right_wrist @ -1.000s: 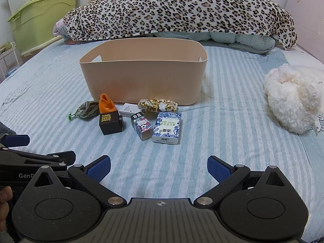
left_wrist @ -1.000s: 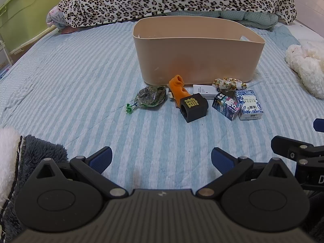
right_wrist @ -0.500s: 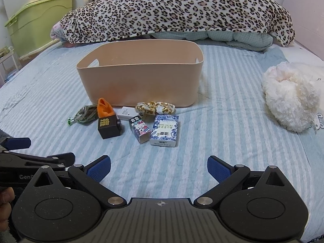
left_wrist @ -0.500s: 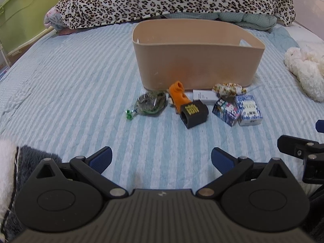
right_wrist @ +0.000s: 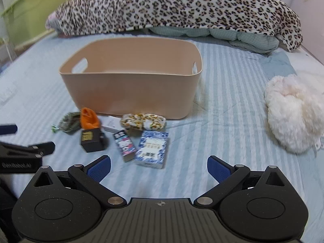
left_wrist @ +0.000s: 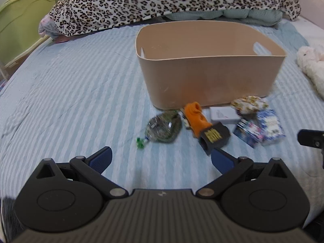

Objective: Organize objects
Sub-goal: 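Grasp the green snack bag with the left tool while the right grasps the blue card box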

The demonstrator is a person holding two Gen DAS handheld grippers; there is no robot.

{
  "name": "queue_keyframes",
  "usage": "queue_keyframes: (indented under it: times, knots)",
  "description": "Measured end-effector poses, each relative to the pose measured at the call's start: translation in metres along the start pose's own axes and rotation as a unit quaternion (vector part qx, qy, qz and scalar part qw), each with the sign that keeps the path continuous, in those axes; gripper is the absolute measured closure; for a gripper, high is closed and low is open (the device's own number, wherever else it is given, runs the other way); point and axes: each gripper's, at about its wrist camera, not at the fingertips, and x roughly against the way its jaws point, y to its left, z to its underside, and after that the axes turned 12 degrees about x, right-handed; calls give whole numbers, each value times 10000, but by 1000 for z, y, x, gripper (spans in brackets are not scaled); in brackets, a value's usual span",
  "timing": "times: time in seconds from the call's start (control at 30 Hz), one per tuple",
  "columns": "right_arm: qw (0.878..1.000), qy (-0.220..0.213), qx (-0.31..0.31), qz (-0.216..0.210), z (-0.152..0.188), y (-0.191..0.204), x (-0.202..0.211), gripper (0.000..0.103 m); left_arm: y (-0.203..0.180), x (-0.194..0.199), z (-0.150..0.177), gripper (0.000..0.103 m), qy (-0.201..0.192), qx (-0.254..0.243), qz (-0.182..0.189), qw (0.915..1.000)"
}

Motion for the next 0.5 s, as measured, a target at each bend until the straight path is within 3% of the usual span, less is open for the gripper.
queue_keyframes:
  times: [0.17,0.5]
  knots:
    - [9994,264,222,77,-11,-7,-33,1,7,-36,-17,0,241,-49,17,9997]
    - [9954,812,55,-502,-9,-6,-92,6,20,-99,-30,0,617,-152,124,9979]
